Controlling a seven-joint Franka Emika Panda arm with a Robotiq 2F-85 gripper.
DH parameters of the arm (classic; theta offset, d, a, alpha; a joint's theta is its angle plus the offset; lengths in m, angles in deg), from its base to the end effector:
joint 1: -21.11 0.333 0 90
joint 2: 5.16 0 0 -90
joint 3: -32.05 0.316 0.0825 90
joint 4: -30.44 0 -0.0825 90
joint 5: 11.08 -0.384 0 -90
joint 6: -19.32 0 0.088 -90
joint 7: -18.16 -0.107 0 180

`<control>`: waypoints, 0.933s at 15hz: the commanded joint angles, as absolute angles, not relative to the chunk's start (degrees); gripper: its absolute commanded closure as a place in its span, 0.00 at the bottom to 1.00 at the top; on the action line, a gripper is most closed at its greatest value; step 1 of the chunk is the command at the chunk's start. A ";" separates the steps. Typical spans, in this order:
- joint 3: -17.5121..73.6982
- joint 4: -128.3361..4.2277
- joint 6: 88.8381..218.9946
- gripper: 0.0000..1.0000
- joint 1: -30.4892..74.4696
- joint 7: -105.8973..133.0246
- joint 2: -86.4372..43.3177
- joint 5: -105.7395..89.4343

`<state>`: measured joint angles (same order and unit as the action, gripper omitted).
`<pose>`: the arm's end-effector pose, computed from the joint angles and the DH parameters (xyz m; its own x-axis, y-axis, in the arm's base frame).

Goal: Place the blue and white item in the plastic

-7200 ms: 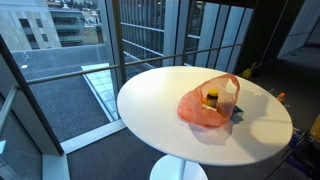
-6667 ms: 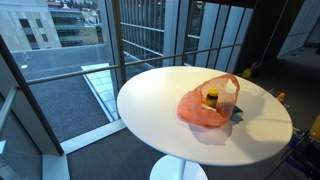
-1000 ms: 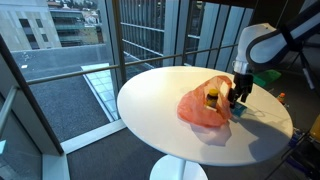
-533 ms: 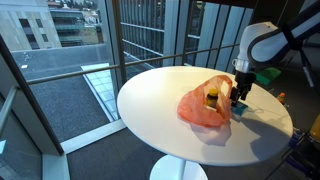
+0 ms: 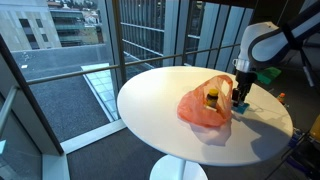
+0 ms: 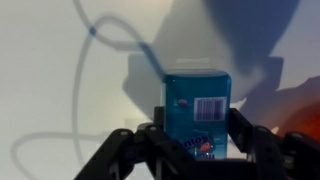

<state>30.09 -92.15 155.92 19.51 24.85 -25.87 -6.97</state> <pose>0.5584 -0.0355 0.2244 0.9865 0.1075 -0.1238 0.1133 -0.9927 0.0408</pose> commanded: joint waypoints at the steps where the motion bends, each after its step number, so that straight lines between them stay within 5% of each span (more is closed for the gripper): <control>1: 29.78 -92.41 156.04 0.61 18.61 25.95 -23.95 -6.12; 14: 29.38 -92.38 150.51 0.61 19.16 24.31 -10.36 -5.44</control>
<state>28.59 -92.17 152.33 18.48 24.99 -13.71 -6.81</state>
